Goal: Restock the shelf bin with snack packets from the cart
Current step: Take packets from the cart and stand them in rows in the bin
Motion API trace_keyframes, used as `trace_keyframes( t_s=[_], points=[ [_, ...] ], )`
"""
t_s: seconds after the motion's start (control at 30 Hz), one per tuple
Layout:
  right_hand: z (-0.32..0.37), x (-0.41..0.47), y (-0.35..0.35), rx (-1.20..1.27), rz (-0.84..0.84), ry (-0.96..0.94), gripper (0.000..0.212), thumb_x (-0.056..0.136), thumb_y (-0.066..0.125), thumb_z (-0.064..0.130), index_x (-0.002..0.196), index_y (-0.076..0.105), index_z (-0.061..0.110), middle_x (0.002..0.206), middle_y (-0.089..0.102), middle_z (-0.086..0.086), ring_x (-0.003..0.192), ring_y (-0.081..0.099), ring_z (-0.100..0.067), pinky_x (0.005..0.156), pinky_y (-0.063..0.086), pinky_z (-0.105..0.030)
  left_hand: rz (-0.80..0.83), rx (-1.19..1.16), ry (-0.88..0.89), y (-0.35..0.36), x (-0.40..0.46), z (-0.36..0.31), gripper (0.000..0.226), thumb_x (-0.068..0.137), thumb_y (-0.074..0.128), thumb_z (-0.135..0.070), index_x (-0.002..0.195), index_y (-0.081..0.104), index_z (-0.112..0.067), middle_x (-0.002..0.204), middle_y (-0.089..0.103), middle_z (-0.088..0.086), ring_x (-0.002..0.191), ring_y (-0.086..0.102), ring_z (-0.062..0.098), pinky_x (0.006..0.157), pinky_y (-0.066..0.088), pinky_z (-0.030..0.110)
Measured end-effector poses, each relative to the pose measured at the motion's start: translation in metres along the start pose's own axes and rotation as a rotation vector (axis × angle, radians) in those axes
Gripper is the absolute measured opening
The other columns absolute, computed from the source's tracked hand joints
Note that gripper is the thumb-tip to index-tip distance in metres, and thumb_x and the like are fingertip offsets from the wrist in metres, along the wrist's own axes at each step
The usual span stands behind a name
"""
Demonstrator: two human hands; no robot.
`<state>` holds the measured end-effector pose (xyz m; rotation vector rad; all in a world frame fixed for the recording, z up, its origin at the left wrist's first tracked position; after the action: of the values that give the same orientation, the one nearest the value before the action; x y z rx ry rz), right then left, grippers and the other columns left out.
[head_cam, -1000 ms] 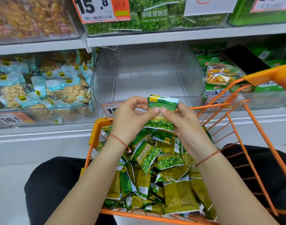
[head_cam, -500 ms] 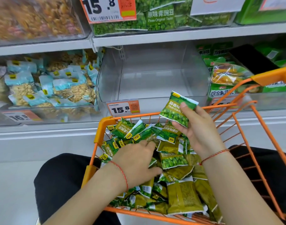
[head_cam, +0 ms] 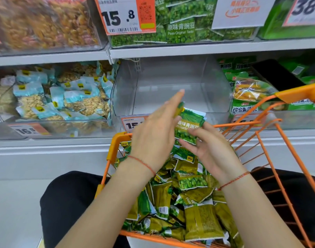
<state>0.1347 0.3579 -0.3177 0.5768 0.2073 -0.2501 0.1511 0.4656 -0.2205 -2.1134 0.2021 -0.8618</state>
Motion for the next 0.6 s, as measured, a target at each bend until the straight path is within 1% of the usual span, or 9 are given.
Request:
trace_keyframes(
  t_s=[0.03,0.1,0.17,0.2,0.27,0.37,0.47,0.53,0.6],
  points=[
    [-0.001,0.001,0.002,0.006,0.033,-0.004,0.024,0.09,0.047,-0.008,0.084,0.055,0.014,0.076,0.065,0.005,0.076,0.064,-0.004,0.08,0.058,-0.037,0.026,0.038,0.051,0.011,-0.001,-0.009,0.062,0.093,0.045,-0.023,0.149,0.019,-0.03,0.13,0.061,0.001,0.106,0.063,0.025,0.072,0.054,0.039],
    [0.001,0.0,0.003,0.027,0.059,-0.023,0.028,0.09,0.043,-0.01,0.086,0.058,0.014,0.076,0.068,0.004,0.076,0.066,-0.006,0.076,0.057,-0.035,0.12,-0.061,0.088,0.033,-0.004,-0.017,0.079,0.093,0.051,-0.02,0.151,-0.003,-0.028,0.144,0.048,-0.005,0.117,0.057,0.019,0.088,0.05,0.034],
    [0.002,0.002,0.001,0.062,0.067,-0.034,0.03,0.088,0.042,-0.011,0.101,0.06,0.009,0.089,0.07,-0.004,0.089,0.068,-0.016,0.083,0.055,-0.039,0.24,-0.343,-0.029,0.045,-0.007,-0.012,0.091,0.093,0.054,-0.029,0.142,-0.022,-0.039,0.153,0.029,-0.016,0.122,0.051,0.006,0.098,0.041,0.022],
    [0.002,0.003,0.0,0.074,0.067,-0.036,0.033,0.088,0.041,-0.011,0.107,0.06,0.009,0.096,0.07,-0.008,0.094,0.067,-0.019,0.086,0.055,-0.041,0.284,-0.497,-0.106,0.05,-0.009,-0.007,0.089,0.093,0.051,-0.032,0.139,-0.025,-0.043,0.153,0.023,-0.021,0.118,0.05,-0.005,0.098,0.038,0.014],
    [0.001,0.004,-0.001,0.073,0.061,-0.034,0.034,0.088,0.04,-0.012,0.106,0.059,0.01,0.098,0.069,-0.008,0.094,0.066,-0.018,0.082,0.056,-0.038,0.282,-0.67,-0.206,0.056,-0.012,0.007,0.083,0.095,0.044,-0.025,0.142,-0.022,-0.041,0.152,0.023,-0.024,0.107,0.05,-0.014,0.094,0.038,0.01],
    [0.0,0.004,0.002,0.088,0.074,-0.011,0.034,0.089,0.038,-0.009,0.107,0.059,0.01,0.097,0.071,-0.006,0.092,0.068,-0.016,0.082,0.057,-0.036,0.242,-0.682,-0.263,0.056,-0.011,0.023,0.085,0.092,0.047,-0.02,0.146,-0.016,-0.039,0.15,0.022,-0.029,0.099,0.048,-0.004,0.093,0.044,0.027],
    [-0.001,0.006,-0.006,0.119,0.018,0.008,0.025,0.092,0.039,-0.001,0.087,0.058,0.014,0.08,0.071,-0.001,0.081,0.067,-0.013,0.076,0.059,-0.032,0.218,-0.763,-0.432,0.062,-0.014,0.04,0.09,0.093,0.059,-0.014,0.15,-0.009,-0.029,0.147,0.032,-0.019,0.125,0.042,-0.002,0.105,0.033,0.019],
    [-0.002,0.007,-0.011,0.107,-0.022,0.008,0.02,0.094,0.041,0.006,0.087,0.058,0.014,0.078,0.07,-0.001,0.079,0.067,-0.012,0.077,0.059,-0.032,0.205,-0.789,-0.5,0.065,-0.015,0.046,0.085,0.091,0.06,-0.008,0.152,0.001,-0.017,0.127,0.053,-0.02,0.112,0.05,-0.014,0.097,0.036,0.008],
    [-0.003,0.007,-0.013,0.072,-0.035,0.004,0.016,0.097,0.043,0.013,0.093,0.059,0.013,0.083,0.072,-0.003,0.083,0.069,-0.013,0.08,0.058,-0.033,0.187,-0.754,-0.508,0.065,-0.016,0.049,0.079,0.09,0.061,-0.008,0.151,0.012,-0.015,0.118,0.059,-0.018,0.107,0.055,-0.01,0.097,0.039,0.01]
  ],
)
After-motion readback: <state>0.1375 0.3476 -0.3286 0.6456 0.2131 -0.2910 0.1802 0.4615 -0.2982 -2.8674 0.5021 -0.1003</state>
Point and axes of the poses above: each hand's wrist, its own x-axis towards the middle knuckle, its own y-axis out of the palm, z = x × y, the point moved 10 cm from there along x, towards the middle knuckle
